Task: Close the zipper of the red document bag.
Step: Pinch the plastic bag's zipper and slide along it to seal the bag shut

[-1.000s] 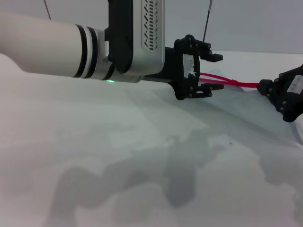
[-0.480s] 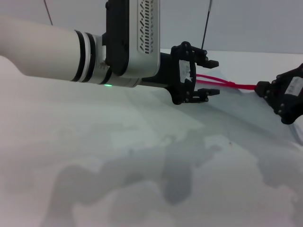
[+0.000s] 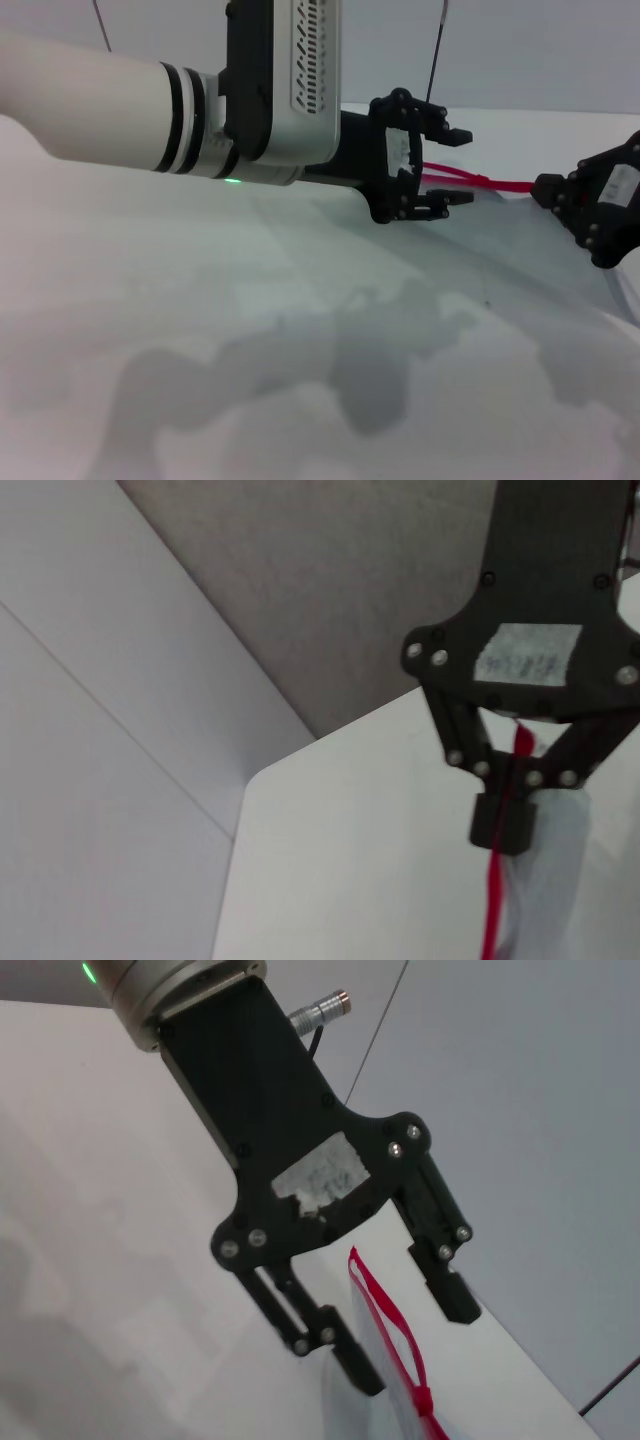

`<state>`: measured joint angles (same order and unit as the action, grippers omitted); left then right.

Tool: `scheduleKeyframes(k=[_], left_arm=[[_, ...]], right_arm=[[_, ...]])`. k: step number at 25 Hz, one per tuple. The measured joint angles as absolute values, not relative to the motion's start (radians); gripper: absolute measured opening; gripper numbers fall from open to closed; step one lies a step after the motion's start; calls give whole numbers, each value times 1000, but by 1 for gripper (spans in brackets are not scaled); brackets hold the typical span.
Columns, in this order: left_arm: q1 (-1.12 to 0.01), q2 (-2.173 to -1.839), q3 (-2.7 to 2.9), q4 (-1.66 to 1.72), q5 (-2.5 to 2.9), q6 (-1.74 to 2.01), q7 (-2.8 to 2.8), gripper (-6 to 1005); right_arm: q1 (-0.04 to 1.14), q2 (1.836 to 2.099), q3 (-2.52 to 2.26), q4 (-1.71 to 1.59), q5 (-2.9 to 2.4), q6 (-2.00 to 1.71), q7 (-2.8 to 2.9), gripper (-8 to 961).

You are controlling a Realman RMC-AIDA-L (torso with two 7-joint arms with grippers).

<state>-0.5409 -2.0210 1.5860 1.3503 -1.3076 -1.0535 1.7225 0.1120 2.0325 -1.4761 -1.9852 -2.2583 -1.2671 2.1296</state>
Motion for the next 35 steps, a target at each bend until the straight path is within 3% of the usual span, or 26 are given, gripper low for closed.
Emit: scheduleKeyframes(k=[35], left_arm=[[-568,-2025,1574,1308,-1310,-1101,1743,462]], right_arm=[[99,2032,-1504,-2030,-2258,-1271,2118,15]])
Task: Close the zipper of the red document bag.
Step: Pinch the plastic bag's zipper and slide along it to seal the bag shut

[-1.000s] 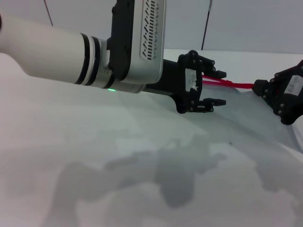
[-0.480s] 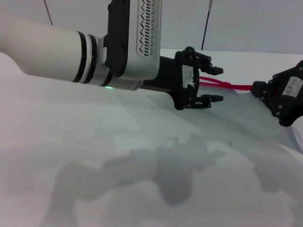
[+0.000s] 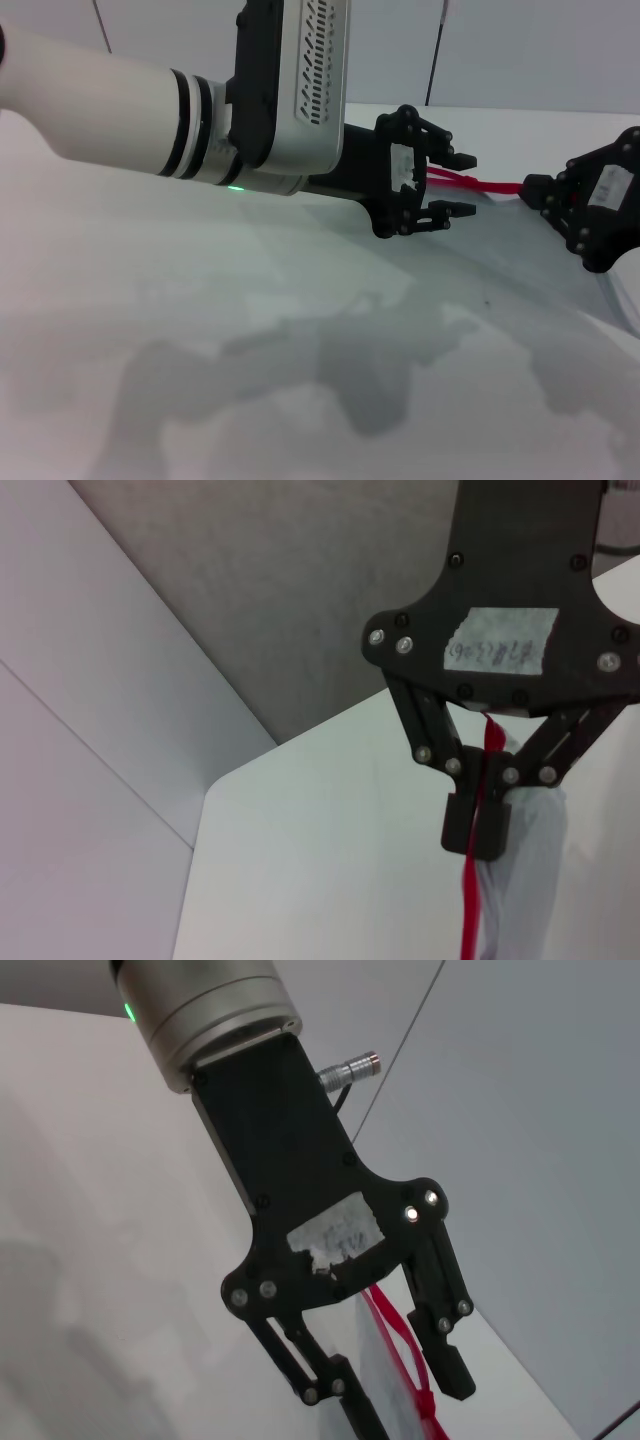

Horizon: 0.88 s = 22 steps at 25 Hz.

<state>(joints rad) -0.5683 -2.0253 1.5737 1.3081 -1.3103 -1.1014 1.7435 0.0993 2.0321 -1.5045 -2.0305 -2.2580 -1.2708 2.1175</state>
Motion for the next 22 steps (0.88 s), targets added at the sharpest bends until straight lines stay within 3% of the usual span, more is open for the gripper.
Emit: scheduleKeyframes(k=[22], left_arm=[[-571,-2026,1575,1296,-1321,-1098,1752,325]], right_arm=[[100,2033,-1505,-2027,-2258,-1272,2117,16]])
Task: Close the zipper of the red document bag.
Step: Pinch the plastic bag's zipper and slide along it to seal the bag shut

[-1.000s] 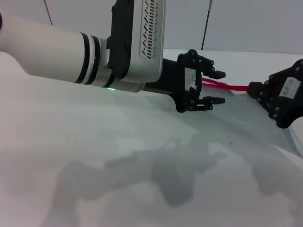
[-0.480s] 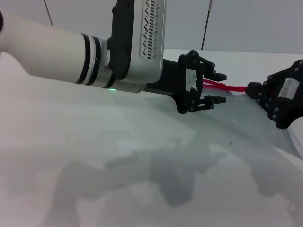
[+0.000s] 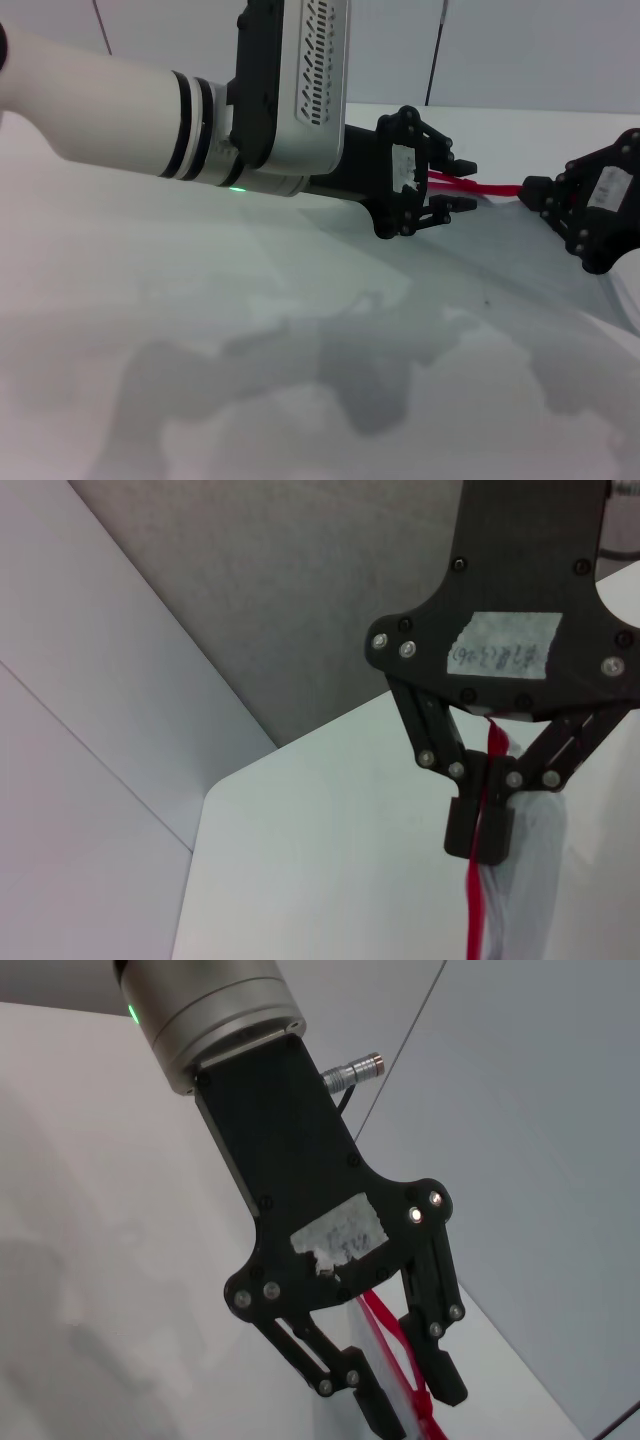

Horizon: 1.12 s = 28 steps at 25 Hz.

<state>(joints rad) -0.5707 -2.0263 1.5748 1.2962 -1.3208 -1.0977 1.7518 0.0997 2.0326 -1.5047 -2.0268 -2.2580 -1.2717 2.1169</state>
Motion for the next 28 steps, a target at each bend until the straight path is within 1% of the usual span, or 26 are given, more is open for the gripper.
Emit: scheduleKeyframes(k=[7,13,28], left_arm=[[-571,-2026,1575,1296,-1321,-1099,1752,294],[-572,-2028,1575,1296,-1321,-1100,1758,244],[-574,-2028,1586,1296,-1333,-1094,1767,197]], right_arm=[[101,2032,-1505,-2025,-2258,-1272,2117,15],[101,2033,-1505,-2030,-2258,-1272,2117,16],[107,2031,-1505,-2027,-2258,-1272,2117,15]])
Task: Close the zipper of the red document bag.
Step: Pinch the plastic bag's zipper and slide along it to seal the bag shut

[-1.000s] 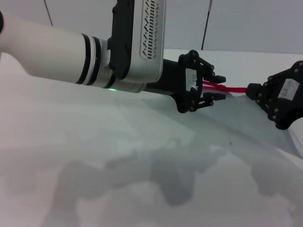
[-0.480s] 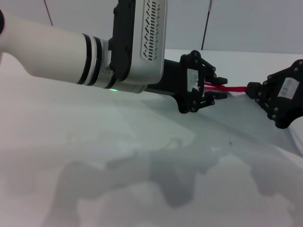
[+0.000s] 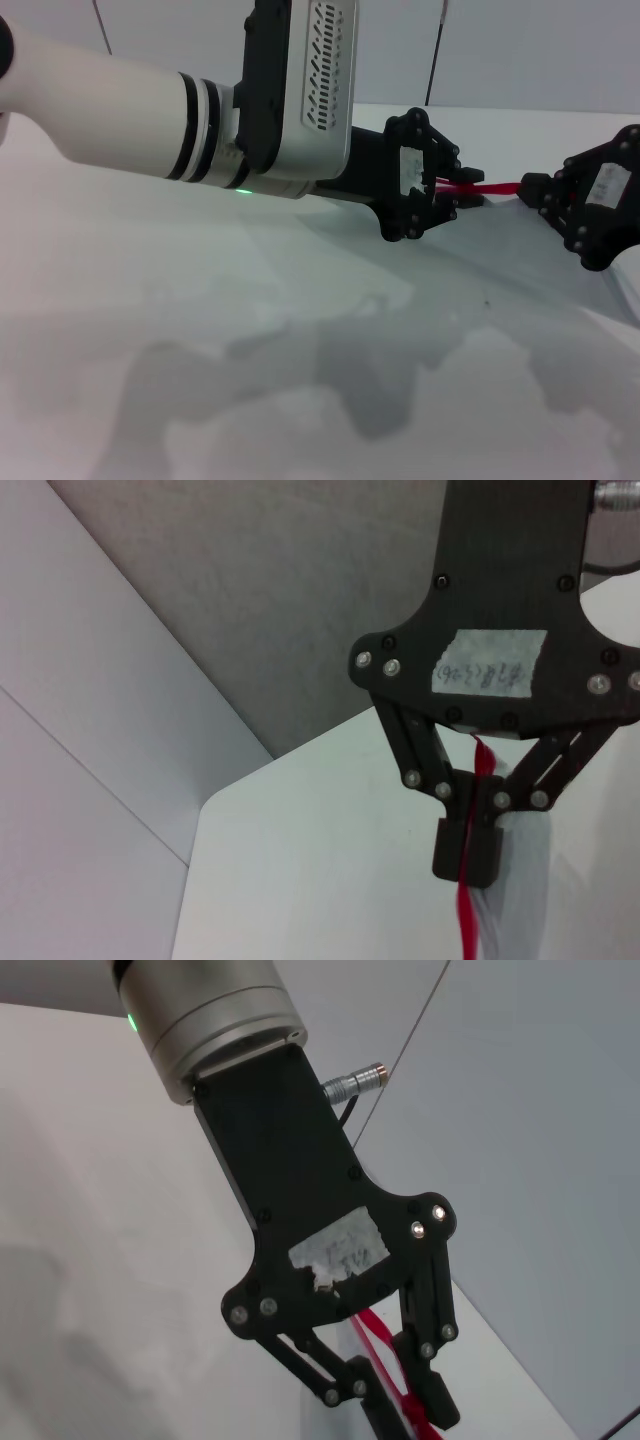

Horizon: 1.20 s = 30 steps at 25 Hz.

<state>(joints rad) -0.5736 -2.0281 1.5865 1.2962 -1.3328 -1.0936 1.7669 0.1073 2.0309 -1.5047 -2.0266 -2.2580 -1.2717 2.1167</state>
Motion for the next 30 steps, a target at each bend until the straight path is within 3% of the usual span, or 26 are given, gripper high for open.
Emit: scheduleKeyframes(k=[9,30], left_arm=[[-574,-2028,1580,1294,-1328,-1089,1763,122],[-586,-2026,1579,1246,-1321,-1086,1765,84]], right_arm=[[106,2031,-1505,-2030,-2258,-1272,2117,15],[101,2031,-1508,-2033,-2258,-1272,2117,16]])
